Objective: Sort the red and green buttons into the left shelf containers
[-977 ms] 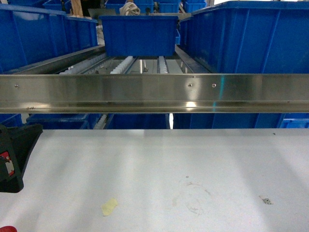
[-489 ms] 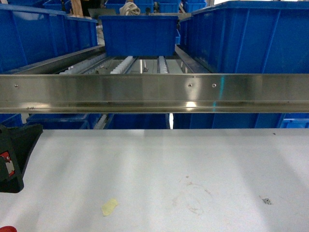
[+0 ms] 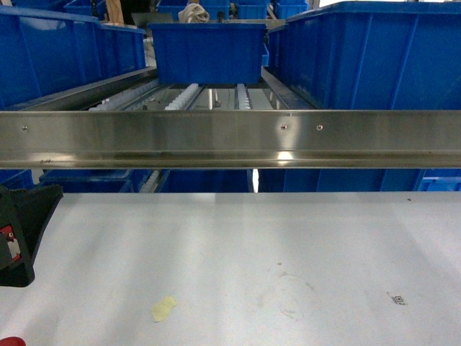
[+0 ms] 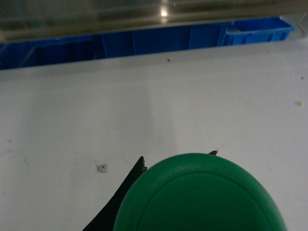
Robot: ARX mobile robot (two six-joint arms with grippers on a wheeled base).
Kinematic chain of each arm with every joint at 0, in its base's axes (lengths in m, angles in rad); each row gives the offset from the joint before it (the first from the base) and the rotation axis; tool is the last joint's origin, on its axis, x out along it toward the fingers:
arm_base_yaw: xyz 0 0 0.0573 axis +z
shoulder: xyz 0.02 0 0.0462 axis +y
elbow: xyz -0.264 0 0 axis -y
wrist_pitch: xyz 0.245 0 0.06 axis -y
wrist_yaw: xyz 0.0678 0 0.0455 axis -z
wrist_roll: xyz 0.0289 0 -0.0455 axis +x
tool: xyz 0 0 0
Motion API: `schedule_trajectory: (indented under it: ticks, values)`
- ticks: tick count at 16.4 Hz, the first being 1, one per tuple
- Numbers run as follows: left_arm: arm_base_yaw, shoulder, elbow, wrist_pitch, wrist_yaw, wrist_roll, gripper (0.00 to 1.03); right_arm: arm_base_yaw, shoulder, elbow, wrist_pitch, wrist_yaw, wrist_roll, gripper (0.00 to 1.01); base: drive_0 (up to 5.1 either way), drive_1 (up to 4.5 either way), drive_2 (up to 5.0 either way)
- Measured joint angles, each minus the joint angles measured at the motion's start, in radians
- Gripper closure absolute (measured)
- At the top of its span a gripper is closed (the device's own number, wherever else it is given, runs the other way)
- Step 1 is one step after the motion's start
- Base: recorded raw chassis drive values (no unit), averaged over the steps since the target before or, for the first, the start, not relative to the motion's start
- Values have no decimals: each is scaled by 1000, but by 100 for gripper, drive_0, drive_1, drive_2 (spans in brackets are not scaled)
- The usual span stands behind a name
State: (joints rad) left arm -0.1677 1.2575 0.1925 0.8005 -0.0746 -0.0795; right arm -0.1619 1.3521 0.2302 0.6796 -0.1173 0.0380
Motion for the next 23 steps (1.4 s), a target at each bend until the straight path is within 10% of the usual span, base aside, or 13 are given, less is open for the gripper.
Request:
schedule_trajectory:
  ticks: [5,8,10,23]
  values:
    - [0,0,0,0,0,0,5,-9,-430,32,-303,-79,18,73,0,0,0]
    - [-2,19,0,29,4,-5,5,-9,-430,35,-301,-91,19,73,0,0,0]
    - [-37,436,21,222,-45,-30,5,-9,-425,35,-301,-93,19,73,0,0,0]
    - [-142,346,-47,138,-192,-3,5,-9,-425,35,-301,-93,19,73,0,0,0]
